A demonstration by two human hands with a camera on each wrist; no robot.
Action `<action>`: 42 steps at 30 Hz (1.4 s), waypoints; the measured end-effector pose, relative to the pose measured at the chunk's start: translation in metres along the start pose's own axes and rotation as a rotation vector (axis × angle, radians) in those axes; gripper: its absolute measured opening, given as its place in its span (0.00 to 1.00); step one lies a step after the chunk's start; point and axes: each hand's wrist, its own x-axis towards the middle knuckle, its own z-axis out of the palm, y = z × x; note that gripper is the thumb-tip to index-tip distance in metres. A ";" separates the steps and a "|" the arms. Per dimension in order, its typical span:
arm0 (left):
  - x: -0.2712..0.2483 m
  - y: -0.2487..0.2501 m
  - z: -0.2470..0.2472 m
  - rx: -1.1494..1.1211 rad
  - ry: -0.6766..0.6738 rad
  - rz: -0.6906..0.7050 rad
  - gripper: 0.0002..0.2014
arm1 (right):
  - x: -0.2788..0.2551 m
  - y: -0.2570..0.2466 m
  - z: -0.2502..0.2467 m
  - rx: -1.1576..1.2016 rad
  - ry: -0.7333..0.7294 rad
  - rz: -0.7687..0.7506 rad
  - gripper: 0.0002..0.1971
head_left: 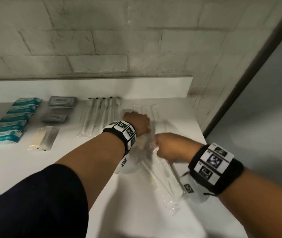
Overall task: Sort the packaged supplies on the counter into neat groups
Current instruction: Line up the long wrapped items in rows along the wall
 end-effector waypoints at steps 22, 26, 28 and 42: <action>0.026 0.028 0.008 -0.006 0.120 0.074 0.28 | 0.057 0.082 -0.034 -0.375 0.135 0.105 0.39; 0.023 0.027 0.012 -0.020 0.110 0.067 0.27 | 0.078 0.078 -0.045 -0.349 0.144 0.088 0.40; 0.023 0.028 0.013 -0.032 0.093 0.059 0.27 | 0.086 0.073 -0.048 -0.345 0.130 0.076 0.39; 0.016 0.030 0.000 -0.047 0.007 0.011 0.31 | 0.105 0.068 -0.055 -0.289 0.136 0.065 0.29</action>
